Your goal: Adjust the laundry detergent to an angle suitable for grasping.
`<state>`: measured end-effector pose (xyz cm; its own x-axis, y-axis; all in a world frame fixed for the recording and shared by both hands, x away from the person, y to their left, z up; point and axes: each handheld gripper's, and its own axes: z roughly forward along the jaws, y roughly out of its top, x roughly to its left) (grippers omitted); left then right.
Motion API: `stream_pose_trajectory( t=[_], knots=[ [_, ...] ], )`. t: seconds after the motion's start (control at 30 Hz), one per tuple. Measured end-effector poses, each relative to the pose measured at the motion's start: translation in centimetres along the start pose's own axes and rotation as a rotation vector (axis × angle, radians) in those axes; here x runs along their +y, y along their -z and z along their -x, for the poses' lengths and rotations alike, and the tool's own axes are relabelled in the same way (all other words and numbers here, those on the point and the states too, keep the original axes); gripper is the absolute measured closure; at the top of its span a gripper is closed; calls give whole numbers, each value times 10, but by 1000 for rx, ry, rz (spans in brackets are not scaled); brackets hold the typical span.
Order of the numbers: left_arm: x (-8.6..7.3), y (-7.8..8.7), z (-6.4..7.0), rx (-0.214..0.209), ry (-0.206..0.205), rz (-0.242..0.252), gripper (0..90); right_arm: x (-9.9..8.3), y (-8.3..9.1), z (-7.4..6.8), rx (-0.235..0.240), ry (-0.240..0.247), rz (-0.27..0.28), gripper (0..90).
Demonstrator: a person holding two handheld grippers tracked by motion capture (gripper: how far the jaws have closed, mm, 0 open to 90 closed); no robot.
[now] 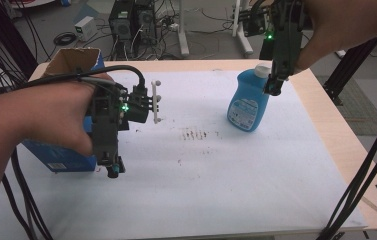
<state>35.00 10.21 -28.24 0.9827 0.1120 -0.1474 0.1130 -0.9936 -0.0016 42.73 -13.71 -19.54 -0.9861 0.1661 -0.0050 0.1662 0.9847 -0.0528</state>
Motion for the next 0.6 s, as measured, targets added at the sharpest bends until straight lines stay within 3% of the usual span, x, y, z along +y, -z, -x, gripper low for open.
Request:
stream_pose_trajectory(
  t=[0.6],
  knots=[
    [9,5,-2,18,16,-16,18,-14,1,0,-4,0,27,15]
  ],
)
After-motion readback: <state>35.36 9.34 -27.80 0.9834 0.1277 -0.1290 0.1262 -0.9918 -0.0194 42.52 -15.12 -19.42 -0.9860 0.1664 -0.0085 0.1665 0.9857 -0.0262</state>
